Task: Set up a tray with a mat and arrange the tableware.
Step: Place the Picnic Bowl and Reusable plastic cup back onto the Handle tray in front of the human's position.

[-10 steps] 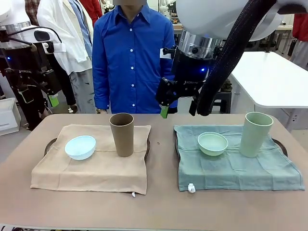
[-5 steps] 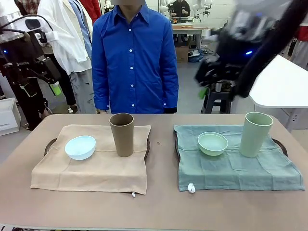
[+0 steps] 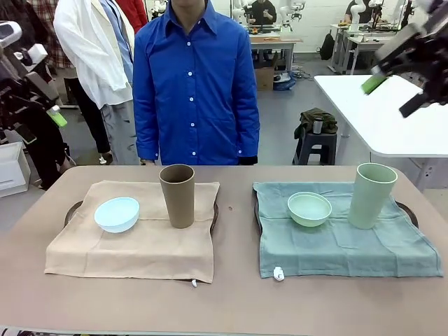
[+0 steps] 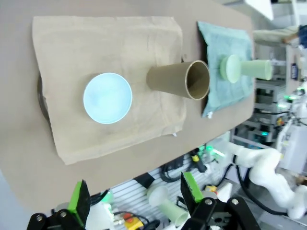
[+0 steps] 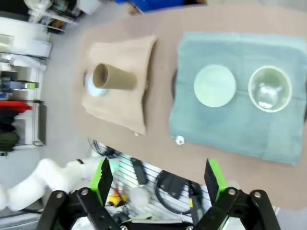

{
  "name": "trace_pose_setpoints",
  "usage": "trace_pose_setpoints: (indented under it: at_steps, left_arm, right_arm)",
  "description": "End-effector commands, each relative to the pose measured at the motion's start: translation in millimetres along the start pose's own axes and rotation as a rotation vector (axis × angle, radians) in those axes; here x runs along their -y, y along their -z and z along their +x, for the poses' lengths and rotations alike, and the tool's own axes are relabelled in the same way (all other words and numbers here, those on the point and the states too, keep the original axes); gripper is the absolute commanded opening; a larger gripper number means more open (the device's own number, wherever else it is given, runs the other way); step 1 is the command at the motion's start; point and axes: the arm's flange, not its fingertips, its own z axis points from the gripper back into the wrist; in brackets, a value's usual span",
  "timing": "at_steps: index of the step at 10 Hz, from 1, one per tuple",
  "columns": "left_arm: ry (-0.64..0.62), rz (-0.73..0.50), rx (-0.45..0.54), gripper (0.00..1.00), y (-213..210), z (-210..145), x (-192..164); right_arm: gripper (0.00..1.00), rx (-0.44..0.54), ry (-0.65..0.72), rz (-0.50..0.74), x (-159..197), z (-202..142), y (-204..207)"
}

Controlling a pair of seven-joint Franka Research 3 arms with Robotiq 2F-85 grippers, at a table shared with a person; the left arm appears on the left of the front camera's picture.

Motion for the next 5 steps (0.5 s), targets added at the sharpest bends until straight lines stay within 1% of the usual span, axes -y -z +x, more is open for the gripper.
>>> trace_pose_setpoints:
  at_steps: [1, 2, 3, 4, 5]
  left_arm:
    - [-0.015, -0.112, -0.024, 1.0, -23.4, 2.9, -13.8]
    - [-0.015, -0.124, -0.035, 1.0, -29.0, 1.4, -19.9]
    - [0.045, -0.057, -0.031, 1.0, -32.9, -4.6, -16.8]
    - [-0.027, -0.09, -0.018, 1.0, -21.4, -5.3, -20.6]
    - [-0.027, -0.09, -0.018, 1.0, -21.4, -5.3, -20.6]
  right_arm:
    - [1.0, 0.017, 0.005, 0.178, 29.3, -23.1, -12.5]
    - [1.0, 0.011, 0.027, 0.231, 40.8, -27.9, -19.2]
    - [1.0, -0.024, 0.041, 0.176, 40.7, -28.7, -16.4]
    - [1.0, 0.039, 0.022, 0.164, 29.3, -19.2, -27.3]
    - [1.0, 0.039, 0.022, 0.164, 29.3, -19.2, -27.3]
